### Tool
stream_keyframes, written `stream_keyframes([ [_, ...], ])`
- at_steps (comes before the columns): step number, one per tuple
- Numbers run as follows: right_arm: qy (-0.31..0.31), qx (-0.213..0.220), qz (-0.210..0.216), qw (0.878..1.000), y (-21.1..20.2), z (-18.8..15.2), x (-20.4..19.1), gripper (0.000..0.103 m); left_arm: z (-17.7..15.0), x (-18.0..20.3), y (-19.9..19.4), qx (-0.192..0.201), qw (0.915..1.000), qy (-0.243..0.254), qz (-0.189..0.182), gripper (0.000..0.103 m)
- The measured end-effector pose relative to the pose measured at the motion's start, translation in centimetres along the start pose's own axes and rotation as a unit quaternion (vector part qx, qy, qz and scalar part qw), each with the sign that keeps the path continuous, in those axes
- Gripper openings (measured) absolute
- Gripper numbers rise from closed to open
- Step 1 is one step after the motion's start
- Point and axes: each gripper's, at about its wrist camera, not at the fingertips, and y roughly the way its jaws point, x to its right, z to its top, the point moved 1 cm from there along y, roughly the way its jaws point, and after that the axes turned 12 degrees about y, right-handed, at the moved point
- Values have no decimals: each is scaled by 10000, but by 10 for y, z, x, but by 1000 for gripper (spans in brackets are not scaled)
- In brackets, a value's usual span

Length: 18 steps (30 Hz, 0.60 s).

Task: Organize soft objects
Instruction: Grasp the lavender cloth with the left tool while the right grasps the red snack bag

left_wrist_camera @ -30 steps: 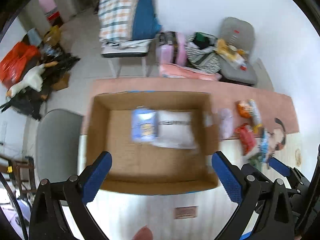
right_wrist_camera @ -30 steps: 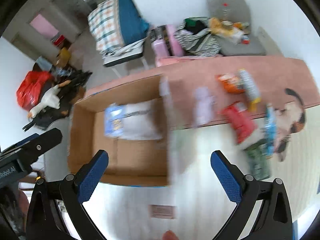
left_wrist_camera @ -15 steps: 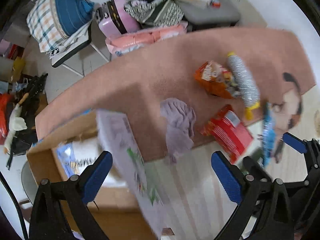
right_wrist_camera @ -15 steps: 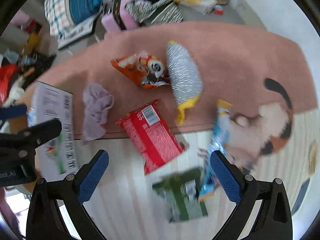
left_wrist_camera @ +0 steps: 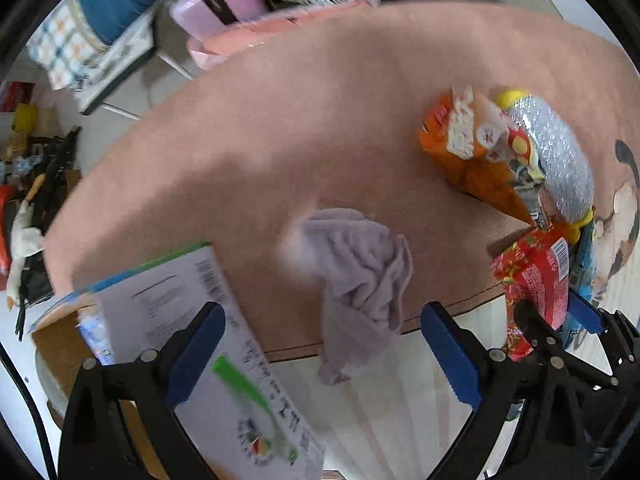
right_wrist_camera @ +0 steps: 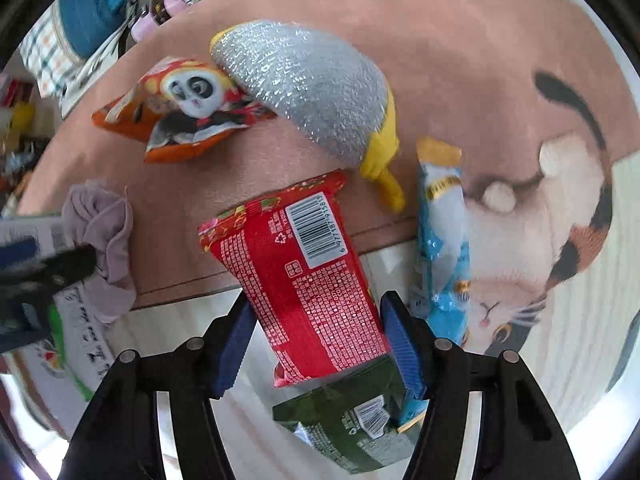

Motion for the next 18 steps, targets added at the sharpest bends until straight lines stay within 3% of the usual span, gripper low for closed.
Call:
stream_keyframes([
  [3,-120,-30,16,9999,3,5,-1,75,9,11,6,-54,9987,413,282,99],
  [10,-346,-187,-263,9989,16,17,-14,75,14,11,42,-427,9983,402,-68,98],
  [13,-420,-160,-434,9980,20,18,-21,76,12,2,47,-402,9984,231,-313,84],
  [15,-489,-136,-644,9966,25,12,-30,72,7,-2,45,-332,9979,121,-541,66],
  [16,-476,-97,-695,9964,29,7,-36,67,5,-3,42,-263,9982,125,-528,46],
  [17,-467,-37,-710,9964,27,4,-38,57,1,-4,38,-215,9984,154,-501,32],
  [18,-441,4,-738,9963,26,1,-41,55,-3,-4,36,-185,9983,134,-534,32],
])
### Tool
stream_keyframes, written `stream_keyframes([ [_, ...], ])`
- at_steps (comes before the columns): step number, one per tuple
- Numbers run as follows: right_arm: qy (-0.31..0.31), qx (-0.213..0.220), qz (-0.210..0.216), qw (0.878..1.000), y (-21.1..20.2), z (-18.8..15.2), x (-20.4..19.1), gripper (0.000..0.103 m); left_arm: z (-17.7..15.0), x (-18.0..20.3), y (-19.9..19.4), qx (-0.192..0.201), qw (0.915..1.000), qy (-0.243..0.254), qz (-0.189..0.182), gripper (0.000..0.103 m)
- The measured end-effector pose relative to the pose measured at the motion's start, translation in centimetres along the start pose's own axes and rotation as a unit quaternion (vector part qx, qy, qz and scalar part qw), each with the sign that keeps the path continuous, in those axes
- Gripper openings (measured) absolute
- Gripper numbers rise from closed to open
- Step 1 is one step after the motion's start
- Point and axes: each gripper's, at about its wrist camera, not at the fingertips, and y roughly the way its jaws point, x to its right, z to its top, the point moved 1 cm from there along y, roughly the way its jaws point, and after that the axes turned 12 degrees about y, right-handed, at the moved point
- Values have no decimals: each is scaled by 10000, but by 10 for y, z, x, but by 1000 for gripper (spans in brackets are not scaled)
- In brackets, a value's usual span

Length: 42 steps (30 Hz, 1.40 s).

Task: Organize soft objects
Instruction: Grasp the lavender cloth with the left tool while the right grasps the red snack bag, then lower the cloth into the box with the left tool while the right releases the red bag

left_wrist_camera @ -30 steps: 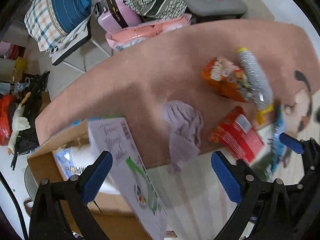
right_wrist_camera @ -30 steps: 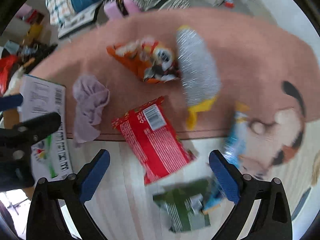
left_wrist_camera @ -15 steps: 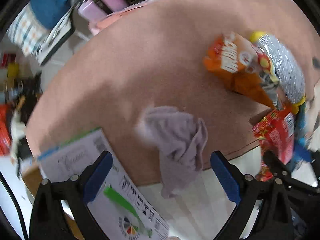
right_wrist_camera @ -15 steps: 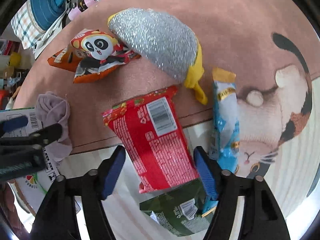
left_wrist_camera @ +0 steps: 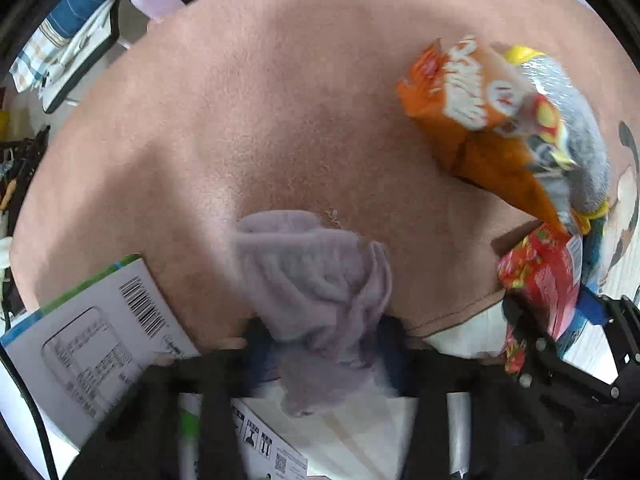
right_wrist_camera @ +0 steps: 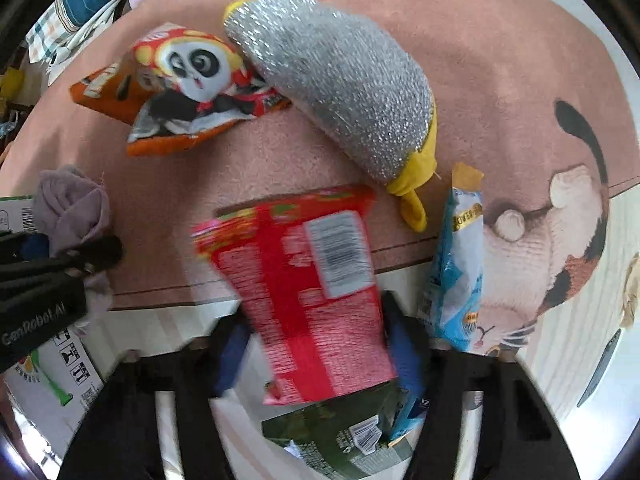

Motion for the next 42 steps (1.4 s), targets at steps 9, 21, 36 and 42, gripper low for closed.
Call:
stream_keyframes([
  [9,51,485,624,9969,-76,-45,-15,48,-84,-20,-73,1127,9917,-444,-425,32],
  [21,-944,891,1525,9797,-189,-157,-116,48,-264,-124,-165,2073,9667,-1494,-175,32],
  [36,-1502,-232,863,9846,-76,-212,-258,48,-293,-210,-5,603,9472,-2575,-1815,32],
  [42,-1448,-470,587,9866,-52,-207,-264,53,-277,-193,8,252,9572,-2276,-1770,45],
])
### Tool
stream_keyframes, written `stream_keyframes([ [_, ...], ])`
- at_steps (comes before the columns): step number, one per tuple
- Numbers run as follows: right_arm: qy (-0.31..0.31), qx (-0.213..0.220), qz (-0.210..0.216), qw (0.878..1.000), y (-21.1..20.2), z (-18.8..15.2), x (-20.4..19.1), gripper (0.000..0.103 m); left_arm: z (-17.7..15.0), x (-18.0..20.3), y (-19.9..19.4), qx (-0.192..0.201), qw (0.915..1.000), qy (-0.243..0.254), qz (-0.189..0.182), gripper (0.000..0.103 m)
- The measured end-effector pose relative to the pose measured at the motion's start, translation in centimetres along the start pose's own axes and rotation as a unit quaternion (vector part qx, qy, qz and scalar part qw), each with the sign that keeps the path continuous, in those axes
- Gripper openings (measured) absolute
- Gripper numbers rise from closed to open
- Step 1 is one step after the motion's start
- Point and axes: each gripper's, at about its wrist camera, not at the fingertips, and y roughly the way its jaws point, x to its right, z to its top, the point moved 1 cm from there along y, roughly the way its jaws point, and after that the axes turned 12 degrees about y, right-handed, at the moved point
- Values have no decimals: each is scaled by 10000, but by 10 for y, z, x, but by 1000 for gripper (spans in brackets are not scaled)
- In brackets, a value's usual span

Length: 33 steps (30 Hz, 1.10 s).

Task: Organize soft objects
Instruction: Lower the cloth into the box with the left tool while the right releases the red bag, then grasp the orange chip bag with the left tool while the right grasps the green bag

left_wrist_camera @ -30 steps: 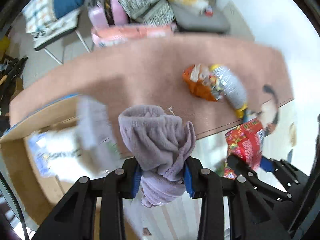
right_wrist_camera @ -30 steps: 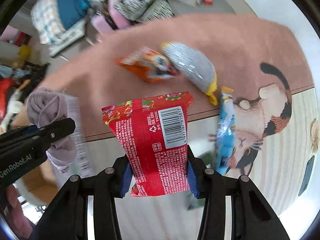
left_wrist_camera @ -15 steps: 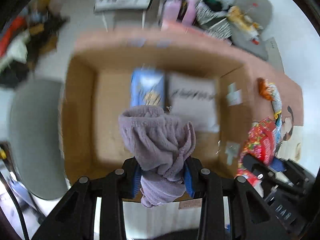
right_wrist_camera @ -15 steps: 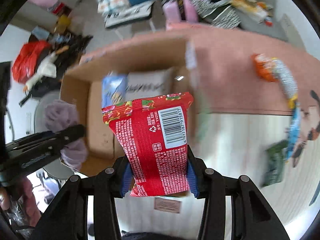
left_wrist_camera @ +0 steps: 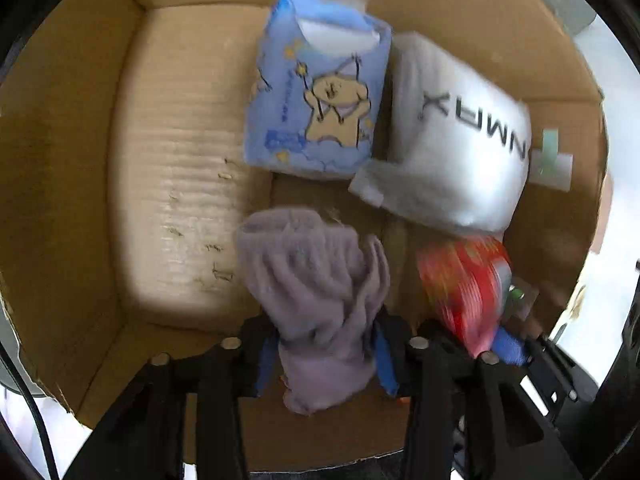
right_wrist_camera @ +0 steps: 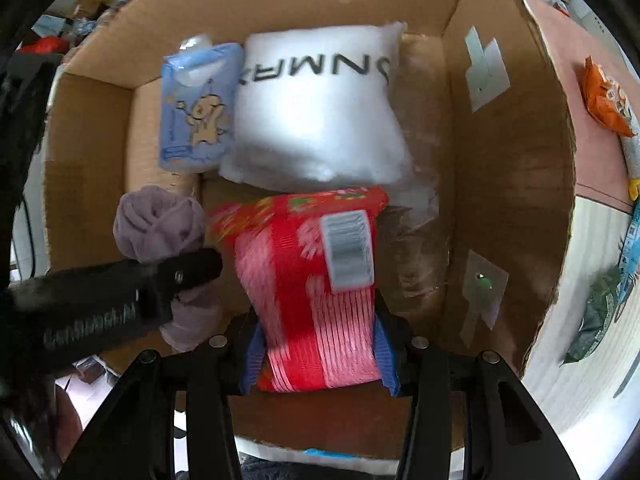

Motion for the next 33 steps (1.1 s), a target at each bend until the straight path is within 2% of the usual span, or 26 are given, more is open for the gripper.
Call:
stream_keyframes([
  [2,-30,56,2,10000,-3,2,-4,90,-3,6,-1,-22,10000,66,-21,58],
  [3,-59,113,-3,9999,-6,1,-5,95,-5,9,-3,9,9999,105,42,62],
  [5,-171,253,-75,9995,-16,-1,-8,95,-10,14,-13,171,9991,224,320,72],
  [7,-190,277,-41,9994,-21,-3,-9,95,-16,19,-22,289,9986,233,383,75],
  [10,-264,394,-54,9989,-33,-9,-12,103,-27,25,-40,520,9972,259,480,79],
  [14,-257,648,-62,9976,-52,-22,-6,103,-47,32,-65,851,9932,335,725,96],
  [17,-317,892,-51,9955,-74,-33,6,103,-61,35,-84,1138,9883,387,940,98],
  [19,-347,1031,-40,9941,-91,-42,12,103,-76,42,-100,1454,9821,384,1135,98],
  [21,-360,1182,25,9923,-107,-51,16,103,-88,28,-109,1672,9783,354,1168,98],
  [24,-412,1428,64,9889,-122,-68,19,103,-108,30,-123,1917,9731,365,1222,99],
  [28,-427,1588,188,9862,-136,-91,29,103,-128,37,-128,2144,9667,386,1341,99],
  [33,-475,1630,462,9844,-149,-114,36,103,-149,45,-135,2270,9646,358,1292,99],
])
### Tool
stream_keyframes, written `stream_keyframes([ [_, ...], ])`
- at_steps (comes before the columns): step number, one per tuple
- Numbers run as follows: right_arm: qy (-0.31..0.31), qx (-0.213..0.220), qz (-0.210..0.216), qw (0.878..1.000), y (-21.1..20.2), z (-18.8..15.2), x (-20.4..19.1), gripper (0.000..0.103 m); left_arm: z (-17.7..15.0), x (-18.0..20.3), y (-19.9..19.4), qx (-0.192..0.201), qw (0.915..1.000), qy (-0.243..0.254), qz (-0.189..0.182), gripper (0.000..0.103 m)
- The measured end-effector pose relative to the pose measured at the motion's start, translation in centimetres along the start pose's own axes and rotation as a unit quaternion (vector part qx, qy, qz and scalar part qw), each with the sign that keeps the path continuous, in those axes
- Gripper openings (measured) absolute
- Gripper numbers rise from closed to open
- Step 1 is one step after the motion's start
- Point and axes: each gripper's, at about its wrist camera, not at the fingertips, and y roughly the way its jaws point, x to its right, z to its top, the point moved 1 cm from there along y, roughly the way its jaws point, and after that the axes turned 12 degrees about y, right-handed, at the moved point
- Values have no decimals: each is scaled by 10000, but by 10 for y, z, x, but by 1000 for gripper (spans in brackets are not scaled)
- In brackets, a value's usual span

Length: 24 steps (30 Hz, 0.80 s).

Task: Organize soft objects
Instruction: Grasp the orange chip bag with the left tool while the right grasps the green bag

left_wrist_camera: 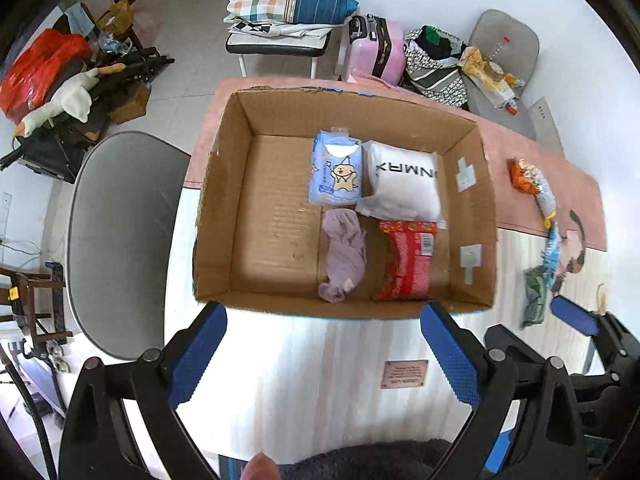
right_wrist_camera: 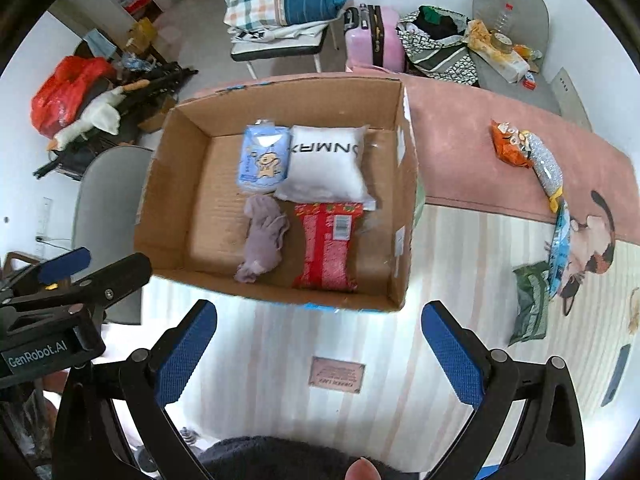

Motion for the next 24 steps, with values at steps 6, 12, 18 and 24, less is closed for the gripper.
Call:
stream_keyframes([
  [6,143,66,298,9994,-17,-2,21,103,4,21,-19,153,9998,93,-31,99],
  [12,871,182,-229,9958,-10,16,121,103,37,98,-11,209,9961,835,169,99],
  [18,1912,-247,-1036,9758,50,33,259,103,88,204,42,-149,9855,1689,-62,99],
  [24,2472,-808,-886,9615,110,38,325,88,159,281,133,-1147,9781,1573,-743,99],
])
